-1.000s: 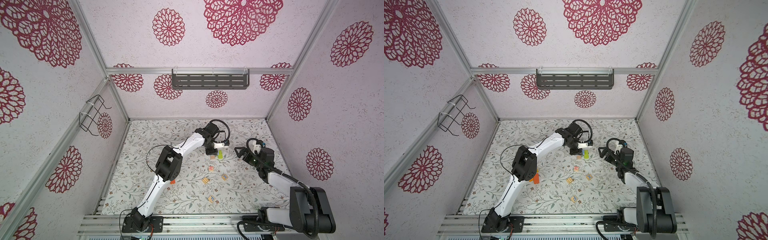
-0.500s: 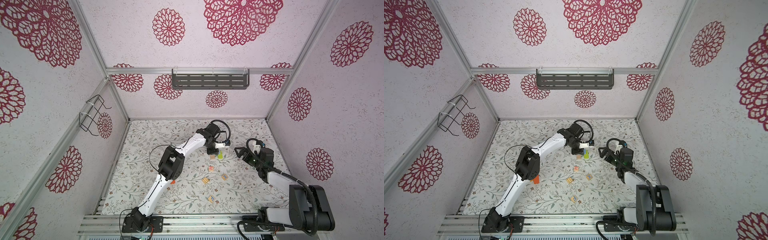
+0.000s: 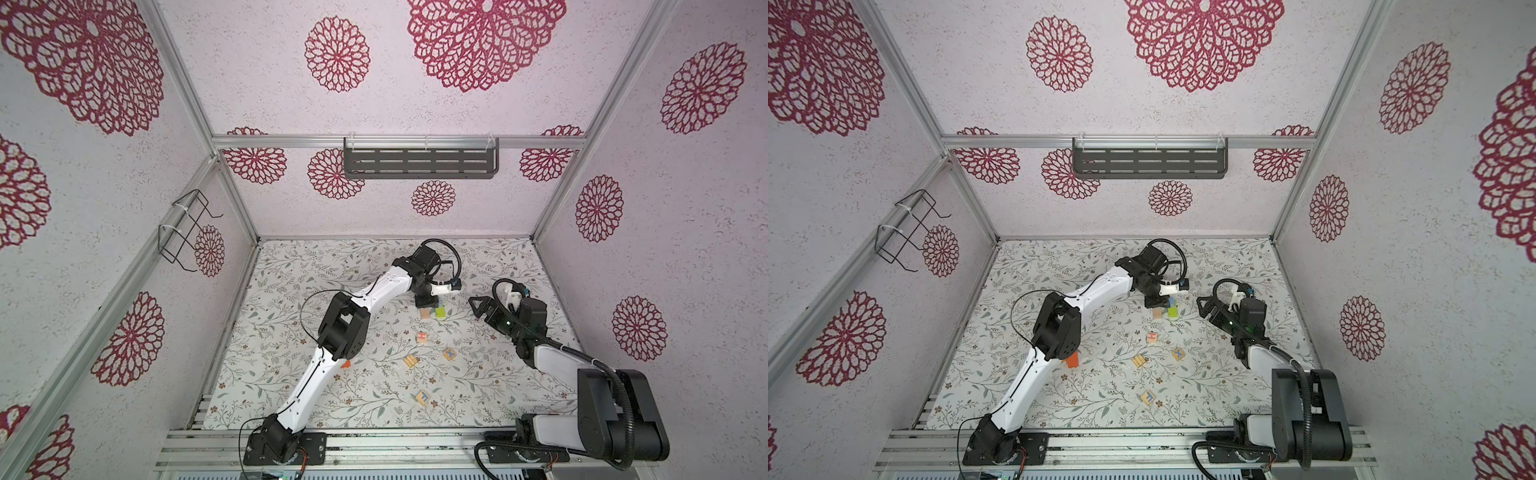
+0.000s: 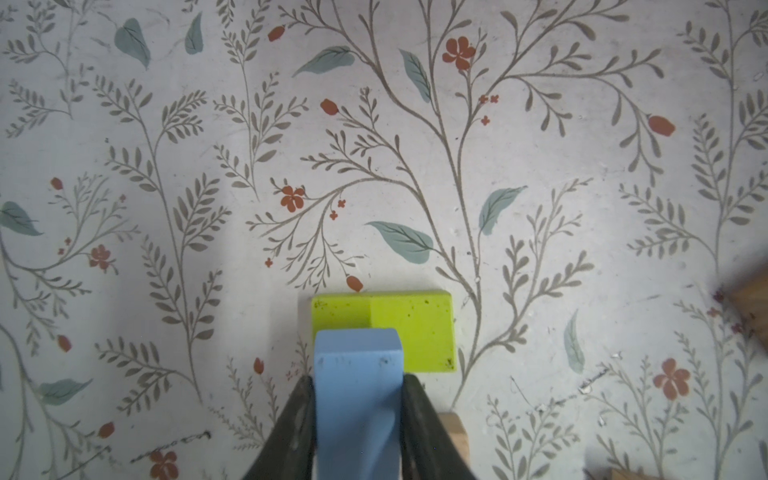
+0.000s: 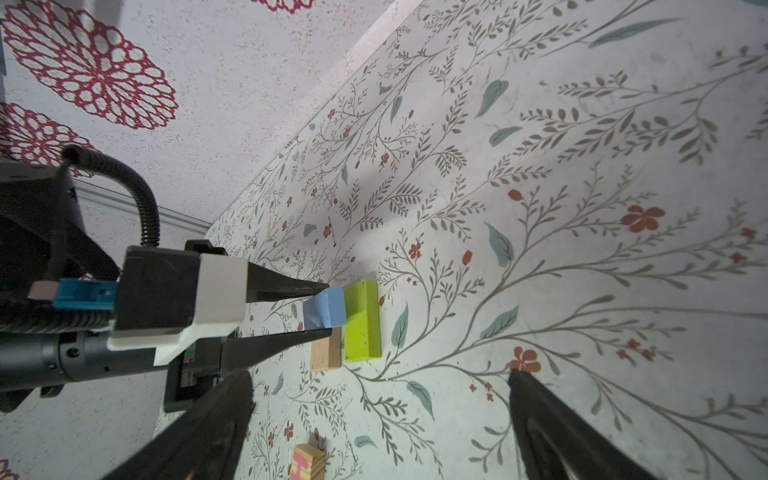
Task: Build the wood block tower
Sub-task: 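Lower the blue block onto the green and wood blocks and open left gripper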
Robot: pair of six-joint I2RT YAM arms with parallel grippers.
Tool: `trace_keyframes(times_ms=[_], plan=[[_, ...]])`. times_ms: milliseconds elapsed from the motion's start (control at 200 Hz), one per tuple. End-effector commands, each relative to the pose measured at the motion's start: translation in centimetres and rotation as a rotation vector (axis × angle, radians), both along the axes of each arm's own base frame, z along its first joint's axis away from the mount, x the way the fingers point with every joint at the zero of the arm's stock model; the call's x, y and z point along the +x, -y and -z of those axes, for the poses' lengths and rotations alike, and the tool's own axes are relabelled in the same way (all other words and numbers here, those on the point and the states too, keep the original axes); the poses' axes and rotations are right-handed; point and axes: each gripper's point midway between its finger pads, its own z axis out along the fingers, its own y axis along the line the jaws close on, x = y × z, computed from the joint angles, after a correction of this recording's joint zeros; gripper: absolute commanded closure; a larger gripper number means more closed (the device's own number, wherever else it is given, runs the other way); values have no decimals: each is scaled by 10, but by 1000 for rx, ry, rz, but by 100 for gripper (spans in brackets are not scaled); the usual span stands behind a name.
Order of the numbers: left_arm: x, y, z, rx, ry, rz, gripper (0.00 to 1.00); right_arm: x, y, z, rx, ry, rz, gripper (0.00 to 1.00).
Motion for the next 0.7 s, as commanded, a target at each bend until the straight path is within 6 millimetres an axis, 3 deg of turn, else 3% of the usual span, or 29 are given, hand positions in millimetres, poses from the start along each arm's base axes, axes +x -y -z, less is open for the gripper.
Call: trace_keyframes(times_ms=[0,235,440,695], plan=[[5,1,6,-11,13,27,83,5,3,-9,10,36,8,1],[7,-3,11,9,28,26,73,5,4,-9,8,36,13,1],[9,-6,14,27,41,25,52,4,5,-10,4,37,14,1],[13,-6,6,28,73,16,42,2,7,-11,1,41,17,1]])
